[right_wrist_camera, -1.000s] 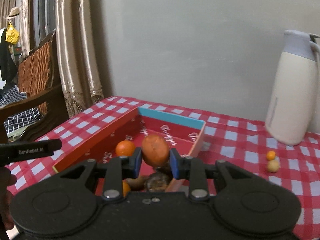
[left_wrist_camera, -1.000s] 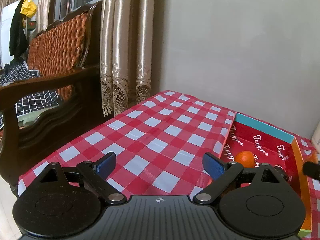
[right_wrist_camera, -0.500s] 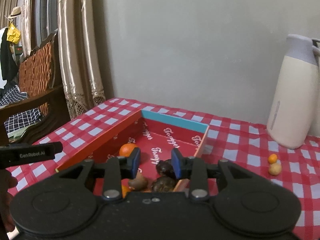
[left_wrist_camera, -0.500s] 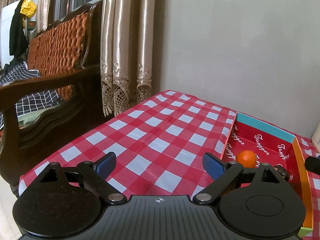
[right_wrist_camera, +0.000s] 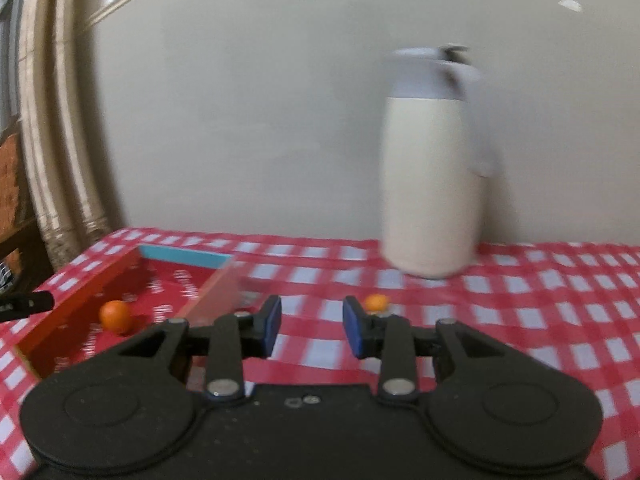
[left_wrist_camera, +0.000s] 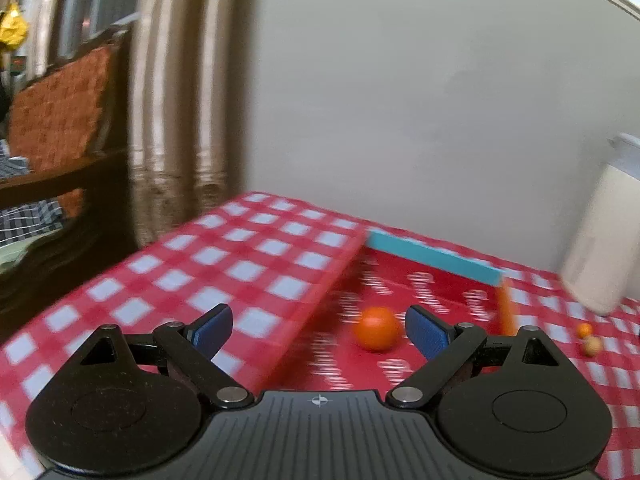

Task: Organize fruits
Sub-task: 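Move the left gripper back toward the yellow round fruit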

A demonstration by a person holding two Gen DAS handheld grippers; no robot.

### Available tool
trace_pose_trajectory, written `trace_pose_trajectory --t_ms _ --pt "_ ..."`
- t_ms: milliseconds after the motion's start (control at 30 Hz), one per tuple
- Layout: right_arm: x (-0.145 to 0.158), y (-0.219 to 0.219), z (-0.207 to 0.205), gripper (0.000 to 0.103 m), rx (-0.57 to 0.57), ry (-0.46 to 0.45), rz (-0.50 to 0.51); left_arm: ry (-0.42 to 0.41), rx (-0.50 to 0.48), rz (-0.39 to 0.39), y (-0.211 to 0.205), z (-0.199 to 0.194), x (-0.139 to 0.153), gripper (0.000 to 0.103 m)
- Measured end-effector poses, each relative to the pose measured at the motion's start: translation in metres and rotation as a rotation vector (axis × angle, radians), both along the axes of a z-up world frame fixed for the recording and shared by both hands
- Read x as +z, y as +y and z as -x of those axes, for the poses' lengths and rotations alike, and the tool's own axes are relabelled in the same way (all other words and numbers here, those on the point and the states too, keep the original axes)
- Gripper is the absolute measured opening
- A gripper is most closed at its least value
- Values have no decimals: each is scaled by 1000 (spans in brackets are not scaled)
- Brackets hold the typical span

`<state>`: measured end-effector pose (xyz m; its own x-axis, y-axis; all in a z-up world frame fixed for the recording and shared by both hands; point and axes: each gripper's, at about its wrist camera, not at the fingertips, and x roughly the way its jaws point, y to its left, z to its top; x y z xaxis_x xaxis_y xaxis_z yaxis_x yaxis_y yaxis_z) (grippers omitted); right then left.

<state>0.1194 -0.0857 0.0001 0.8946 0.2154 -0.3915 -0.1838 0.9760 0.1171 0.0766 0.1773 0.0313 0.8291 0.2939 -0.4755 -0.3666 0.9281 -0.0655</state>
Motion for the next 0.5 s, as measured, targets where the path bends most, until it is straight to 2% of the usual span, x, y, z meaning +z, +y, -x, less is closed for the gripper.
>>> trace_pose_trajectory --t_ms 300,500 --pt "-13 -60 3 33 -87 22 -29 30 -162 -54 -89 -30 -3 93" --pt "-18 -94 -2 33 -132 23 -24 36 -236 -47 -134 -47 -12 93"
